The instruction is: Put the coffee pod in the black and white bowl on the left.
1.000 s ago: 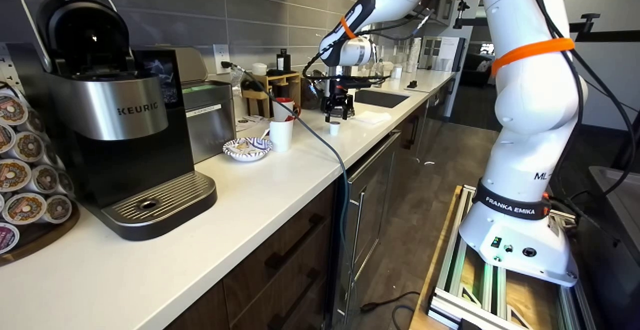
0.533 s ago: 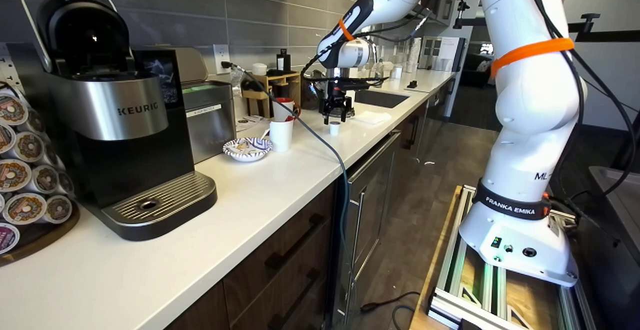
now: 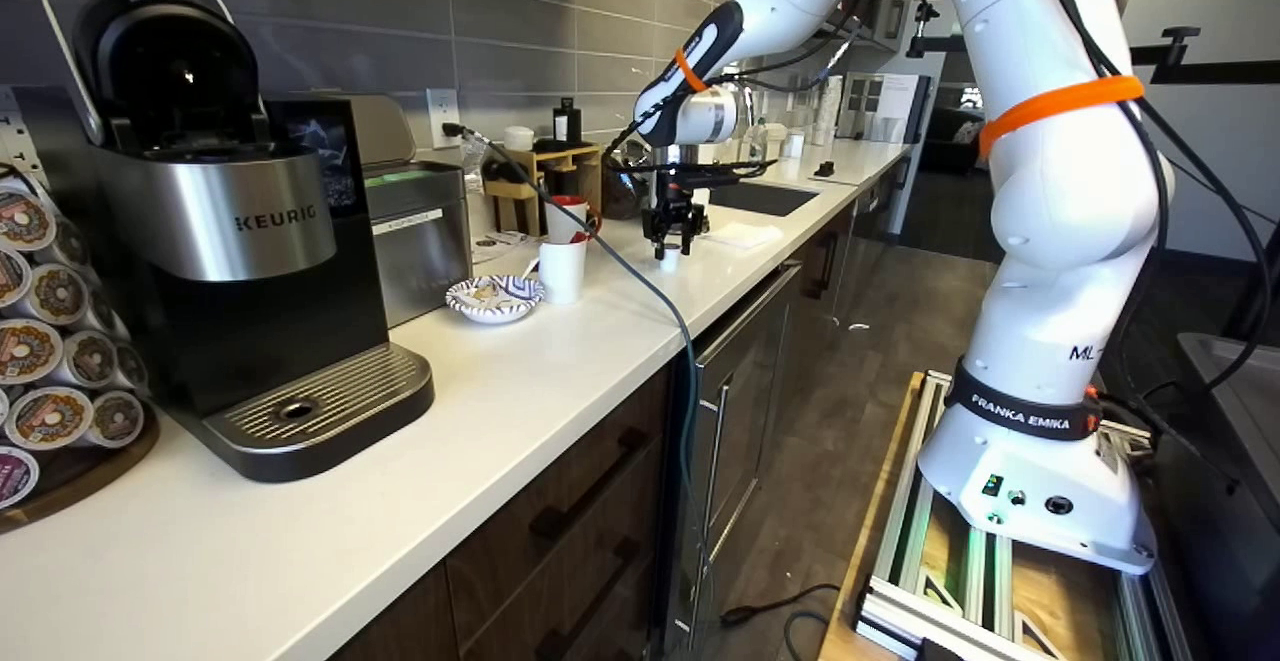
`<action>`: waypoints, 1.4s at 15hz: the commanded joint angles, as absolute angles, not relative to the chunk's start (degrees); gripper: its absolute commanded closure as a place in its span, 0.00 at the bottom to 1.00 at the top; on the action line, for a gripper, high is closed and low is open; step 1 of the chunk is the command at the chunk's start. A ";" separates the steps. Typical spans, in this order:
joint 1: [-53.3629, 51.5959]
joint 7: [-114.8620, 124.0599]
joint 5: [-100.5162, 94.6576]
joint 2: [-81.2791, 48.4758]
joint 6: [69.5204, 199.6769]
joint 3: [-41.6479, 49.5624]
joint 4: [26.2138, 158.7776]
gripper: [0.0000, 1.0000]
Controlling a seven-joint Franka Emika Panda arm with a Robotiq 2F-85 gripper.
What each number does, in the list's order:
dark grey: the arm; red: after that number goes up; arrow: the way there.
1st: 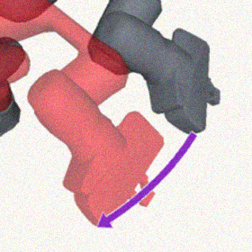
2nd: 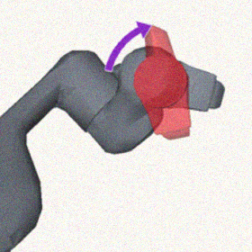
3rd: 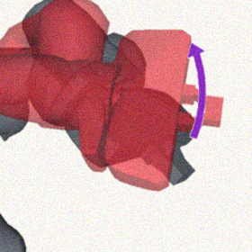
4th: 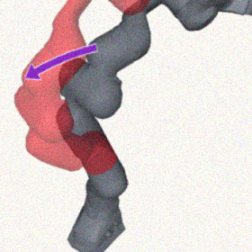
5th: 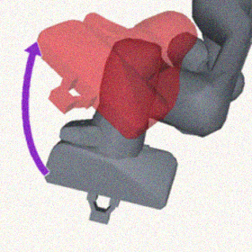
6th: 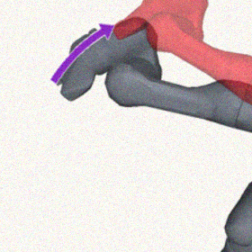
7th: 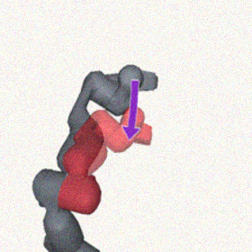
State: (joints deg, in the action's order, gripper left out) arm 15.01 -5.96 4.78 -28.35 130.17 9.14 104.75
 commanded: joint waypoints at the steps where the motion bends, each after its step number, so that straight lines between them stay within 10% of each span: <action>1: 13.54 -2.21 1.95 -28.28 128.98 10.19 104.08 0.59; 6: 12.19 0.77 -0.47 -27.33 128.65 10.58 104.34 0.47; 7: 12.24 0.75 -0.41 -27.49 128.32 10.41 104.08 0.28; 11: 12.54 -0.11 0.20 -27.91 127.77 9.99 103.49 0.01; 21: 12.35 1.73 -0.27 -26.92 129.36 11.09 104.69 0.06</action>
